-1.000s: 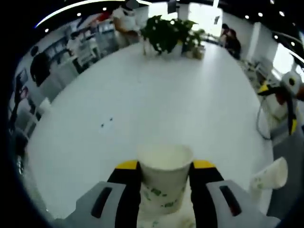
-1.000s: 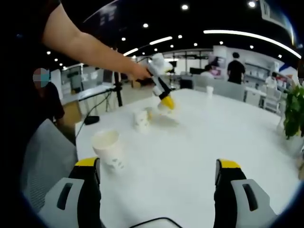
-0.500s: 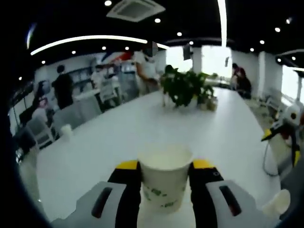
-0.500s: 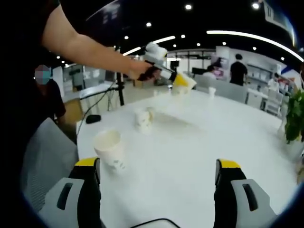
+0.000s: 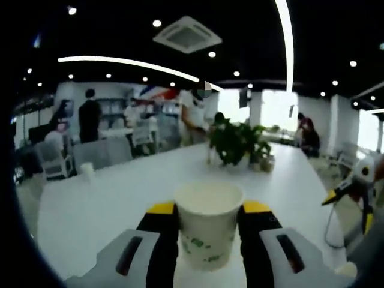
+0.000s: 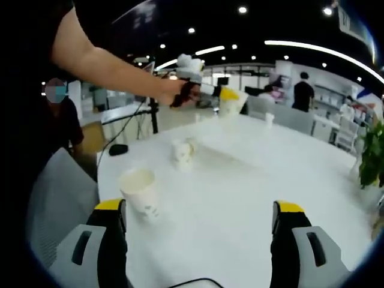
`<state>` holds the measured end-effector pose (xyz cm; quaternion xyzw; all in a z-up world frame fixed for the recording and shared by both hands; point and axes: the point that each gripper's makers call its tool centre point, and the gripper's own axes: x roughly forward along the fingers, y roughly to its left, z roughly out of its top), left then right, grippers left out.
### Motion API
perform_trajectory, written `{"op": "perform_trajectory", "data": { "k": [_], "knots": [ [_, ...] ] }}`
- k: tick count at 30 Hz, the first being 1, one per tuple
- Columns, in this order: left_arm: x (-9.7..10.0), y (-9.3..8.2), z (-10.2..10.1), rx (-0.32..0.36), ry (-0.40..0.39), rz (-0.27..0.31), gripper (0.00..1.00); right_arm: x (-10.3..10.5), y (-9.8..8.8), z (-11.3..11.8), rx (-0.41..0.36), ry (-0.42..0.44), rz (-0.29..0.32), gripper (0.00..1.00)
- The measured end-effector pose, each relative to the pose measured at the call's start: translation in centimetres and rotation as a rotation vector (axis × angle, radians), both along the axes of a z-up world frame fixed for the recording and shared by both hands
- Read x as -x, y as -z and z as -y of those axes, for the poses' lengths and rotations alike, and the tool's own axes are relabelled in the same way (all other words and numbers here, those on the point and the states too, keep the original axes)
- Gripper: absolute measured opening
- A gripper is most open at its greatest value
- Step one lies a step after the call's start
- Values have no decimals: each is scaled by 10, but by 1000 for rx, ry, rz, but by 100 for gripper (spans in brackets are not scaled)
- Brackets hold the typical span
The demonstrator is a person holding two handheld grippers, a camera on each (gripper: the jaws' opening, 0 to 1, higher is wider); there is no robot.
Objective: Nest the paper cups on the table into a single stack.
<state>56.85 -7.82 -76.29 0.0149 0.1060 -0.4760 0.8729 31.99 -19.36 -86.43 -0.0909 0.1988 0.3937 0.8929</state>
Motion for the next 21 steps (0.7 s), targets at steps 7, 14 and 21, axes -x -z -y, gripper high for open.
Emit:
{"op": "perform_trajectory", "data": {
  "k": [7,14,21],
  "knots": [
    [-2,-10,1,28,-7,7,37,-4,-11,-2,3,-6,-4,100],
    [-2,-24,-16,45,-9,21,37,-5,-17,-12,9,-6,-5,100],
    [2,-36,-27,56,-11,34,37,-2,-23,-25,11,-1,-1,100]
  ]
}}
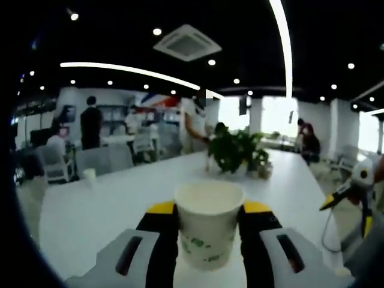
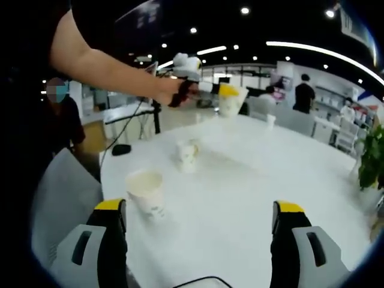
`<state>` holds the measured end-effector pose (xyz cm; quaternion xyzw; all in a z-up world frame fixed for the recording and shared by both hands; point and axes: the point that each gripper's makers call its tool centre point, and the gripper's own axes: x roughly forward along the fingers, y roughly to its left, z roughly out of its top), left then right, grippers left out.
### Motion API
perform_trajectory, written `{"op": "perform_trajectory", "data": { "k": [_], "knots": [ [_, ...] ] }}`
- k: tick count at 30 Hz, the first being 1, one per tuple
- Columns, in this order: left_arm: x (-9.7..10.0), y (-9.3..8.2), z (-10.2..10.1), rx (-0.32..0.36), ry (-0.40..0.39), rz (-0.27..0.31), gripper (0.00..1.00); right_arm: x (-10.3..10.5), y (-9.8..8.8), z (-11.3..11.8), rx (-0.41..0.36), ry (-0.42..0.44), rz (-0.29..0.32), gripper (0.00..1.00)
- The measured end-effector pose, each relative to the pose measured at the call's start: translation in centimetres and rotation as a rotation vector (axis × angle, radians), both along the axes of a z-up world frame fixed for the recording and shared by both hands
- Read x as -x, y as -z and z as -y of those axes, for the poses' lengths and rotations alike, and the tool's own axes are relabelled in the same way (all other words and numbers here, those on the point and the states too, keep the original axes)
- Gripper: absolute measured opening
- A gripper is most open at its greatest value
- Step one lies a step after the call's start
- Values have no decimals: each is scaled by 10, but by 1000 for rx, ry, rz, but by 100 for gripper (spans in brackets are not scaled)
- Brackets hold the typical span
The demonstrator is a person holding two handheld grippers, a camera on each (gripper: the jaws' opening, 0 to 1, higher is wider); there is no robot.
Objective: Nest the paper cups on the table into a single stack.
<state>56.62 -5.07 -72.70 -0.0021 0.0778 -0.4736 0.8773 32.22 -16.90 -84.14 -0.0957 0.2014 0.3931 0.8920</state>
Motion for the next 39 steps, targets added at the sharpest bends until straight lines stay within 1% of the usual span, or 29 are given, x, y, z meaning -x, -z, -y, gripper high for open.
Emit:
{"op": "perform_trajectory", "data": {
  "k": [8,14,21,28,31,39],
  "knots": [
    [11,-6,-10,1,5,14,37,4,-1,-8,-2,1,5,100],
    [22,-5,-12,-6,9,27,37,7,-2,-11,-5,-4,11,100],
    [37,-2,-6,-12,29,34,37,7,-1,-10,-3,-12,17,100],
    [45,-4,0,-5,32,41,37,8,-1,-4,-10,-4,18,100],
    [52,-5,4,-6,39,47,37,9,1,0,-18,5,14,100],
    [59,-6,7,-9,49,53,37,10,1,0,-18,3,19,100]
  ]
}}
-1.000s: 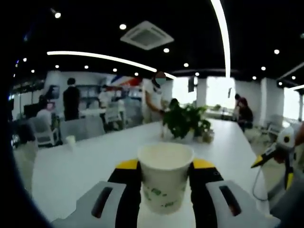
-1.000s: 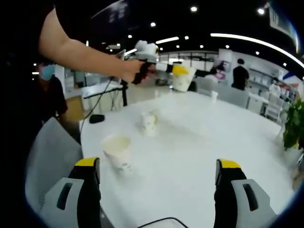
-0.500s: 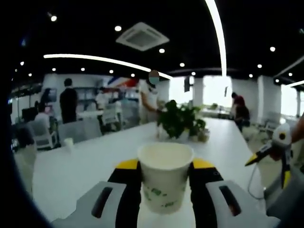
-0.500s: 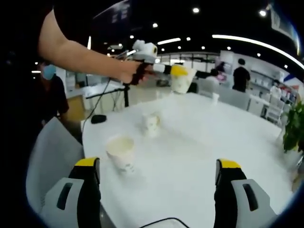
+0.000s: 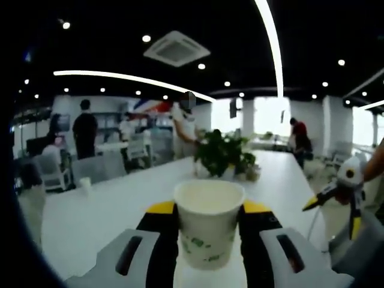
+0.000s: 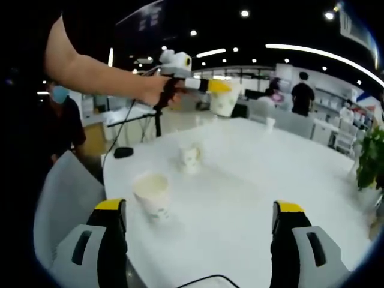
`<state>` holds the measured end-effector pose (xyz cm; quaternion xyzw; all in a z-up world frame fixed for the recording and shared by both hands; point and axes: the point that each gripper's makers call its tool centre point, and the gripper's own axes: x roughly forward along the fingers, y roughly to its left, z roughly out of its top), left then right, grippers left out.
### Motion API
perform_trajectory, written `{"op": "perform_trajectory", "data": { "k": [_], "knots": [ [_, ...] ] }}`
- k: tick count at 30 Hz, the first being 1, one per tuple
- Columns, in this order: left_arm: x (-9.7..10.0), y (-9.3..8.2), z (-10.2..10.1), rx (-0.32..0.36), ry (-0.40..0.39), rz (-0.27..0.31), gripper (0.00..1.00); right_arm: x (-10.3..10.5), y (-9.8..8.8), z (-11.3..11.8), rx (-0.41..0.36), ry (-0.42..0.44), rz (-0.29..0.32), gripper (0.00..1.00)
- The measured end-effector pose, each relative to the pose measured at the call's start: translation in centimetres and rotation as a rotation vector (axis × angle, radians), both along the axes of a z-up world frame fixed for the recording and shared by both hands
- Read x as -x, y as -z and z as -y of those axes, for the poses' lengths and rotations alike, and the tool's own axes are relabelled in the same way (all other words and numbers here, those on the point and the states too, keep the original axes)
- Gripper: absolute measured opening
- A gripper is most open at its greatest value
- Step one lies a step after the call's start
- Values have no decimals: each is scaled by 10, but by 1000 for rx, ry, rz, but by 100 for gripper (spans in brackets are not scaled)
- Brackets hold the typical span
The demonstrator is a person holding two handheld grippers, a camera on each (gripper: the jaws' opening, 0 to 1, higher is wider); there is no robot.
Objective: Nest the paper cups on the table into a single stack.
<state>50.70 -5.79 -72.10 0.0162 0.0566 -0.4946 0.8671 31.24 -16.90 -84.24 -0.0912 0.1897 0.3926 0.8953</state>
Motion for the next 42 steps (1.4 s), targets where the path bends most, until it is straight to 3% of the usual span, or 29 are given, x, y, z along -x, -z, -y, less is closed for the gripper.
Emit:
{"op": "perform_trajectory", "data": {
  "k": [30,42],
  "knots": [
    [23,-18,-3,62,33,25,36,-7,0,0,4,4,16,100],
    [33,-17,-4,83,31,22,36,-11,3,1,5,4,15,100]
  ]
}}
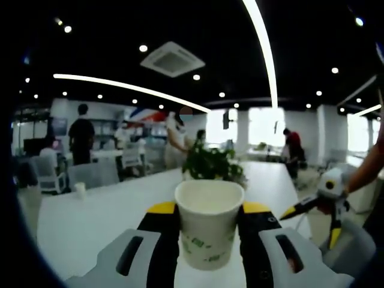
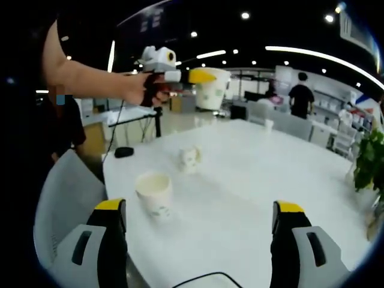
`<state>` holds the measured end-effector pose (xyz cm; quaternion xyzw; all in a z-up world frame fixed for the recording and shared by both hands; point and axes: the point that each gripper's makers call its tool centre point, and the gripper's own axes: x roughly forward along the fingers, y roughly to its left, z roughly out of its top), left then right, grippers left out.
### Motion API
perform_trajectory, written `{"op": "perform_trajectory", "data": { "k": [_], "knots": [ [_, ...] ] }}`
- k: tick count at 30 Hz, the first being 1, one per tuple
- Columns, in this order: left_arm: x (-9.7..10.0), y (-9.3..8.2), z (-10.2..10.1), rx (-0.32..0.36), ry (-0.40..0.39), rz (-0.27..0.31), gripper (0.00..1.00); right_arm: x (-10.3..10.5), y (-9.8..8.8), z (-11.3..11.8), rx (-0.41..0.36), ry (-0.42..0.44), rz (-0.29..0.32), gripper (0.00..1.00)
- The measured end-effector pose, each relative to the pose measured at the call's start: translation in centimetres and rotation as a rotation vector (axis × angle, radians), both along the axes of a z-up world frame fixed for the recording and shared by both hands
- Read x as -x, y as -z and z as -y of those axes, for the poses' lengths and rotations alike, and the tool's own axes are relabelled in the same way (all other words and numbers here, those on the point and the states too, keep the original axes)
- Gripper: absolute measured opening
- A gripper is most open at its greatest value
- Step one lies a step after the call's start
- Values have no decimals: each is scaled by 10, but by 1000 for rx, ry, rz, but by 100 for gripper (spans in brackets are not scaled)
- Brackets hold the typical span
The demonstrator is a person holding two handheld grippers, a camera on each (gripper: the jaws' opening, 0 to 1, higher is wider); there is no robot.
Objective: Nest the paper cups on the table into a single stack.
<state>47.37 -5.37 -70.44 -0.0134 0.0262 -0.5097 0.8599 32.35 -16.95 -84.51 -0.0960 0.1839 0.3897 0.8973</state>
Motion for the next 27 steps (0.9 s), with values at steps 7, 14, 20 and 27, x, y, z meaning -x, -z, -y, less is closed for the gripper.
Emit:
{"op": "perform_trajectory", "data": {
  "k": [7,14,20,27],
  "knots": [
    [5,2,-1,-4,4,12,36,0,4,0,0,-1,-2,100],
    [19,12,-1,-19,16,23,36,0,9,0,-5,2,-3,100],
    [25,12,-6,4,4,20,36,2,12,-1,-6,3,-6,100],
    [32,9,-7,34,-18,24,36,5,19,-2,-7,4,-12,100]
  ]
}}
